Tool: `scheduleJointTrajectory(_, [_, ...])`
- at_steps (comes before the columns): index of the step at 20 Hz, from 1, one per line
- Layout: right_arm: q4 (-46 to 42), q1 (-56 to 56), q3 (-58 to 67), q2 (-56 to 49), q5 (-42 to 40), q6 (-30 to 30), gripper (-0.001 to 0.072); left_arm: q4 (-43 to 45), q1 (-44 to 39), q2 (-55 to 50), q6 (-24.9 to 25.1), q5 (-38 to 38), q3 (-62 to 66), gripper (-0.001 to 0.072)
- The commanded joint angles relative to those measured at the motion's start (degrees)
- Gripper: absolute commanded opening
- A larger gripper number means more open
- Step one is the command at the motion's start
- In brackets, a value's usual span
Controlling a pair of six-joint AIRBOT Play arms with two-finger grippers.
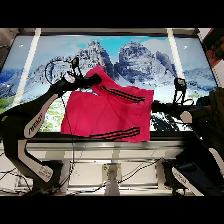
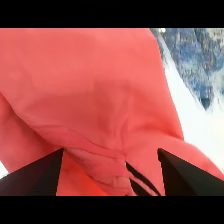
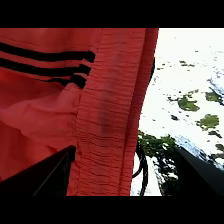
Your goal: Fold the clothes and pants, and hang the long-sleeved shirts on hangers.
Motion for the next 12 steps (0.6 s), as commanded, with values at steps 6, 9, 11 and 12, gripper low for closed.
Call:
scheduleJointTrajectory(6, [0.02,0.00,0.00,0.00,-0.17,0.02,0.0688,-1.01,-0.76,-2.93,-2.80,-4.46,0.02,0.0647])
scheduleJointTrajectory(9, [0.02,0.00,0.00,0.00,-0.48,0.00,0.0688,-5.03,-0.72,-2.86,-2.75,-0.63,0.07,0.0339])
scheduleJointTrajectory(11, [0.02,0.00,0.00,0.00,-0.66,0.00,0.0688,-9.33,-0.72,-2.86,-2.75,1.62,0.11,0.0337])
scheduleJointTrajectory(12, [0.02,0.00,0.00,0.00,-0.66,0.00,0.0687,-10.95,-0.72,-2.86,-2.78,2.43,0.11,0.0334])
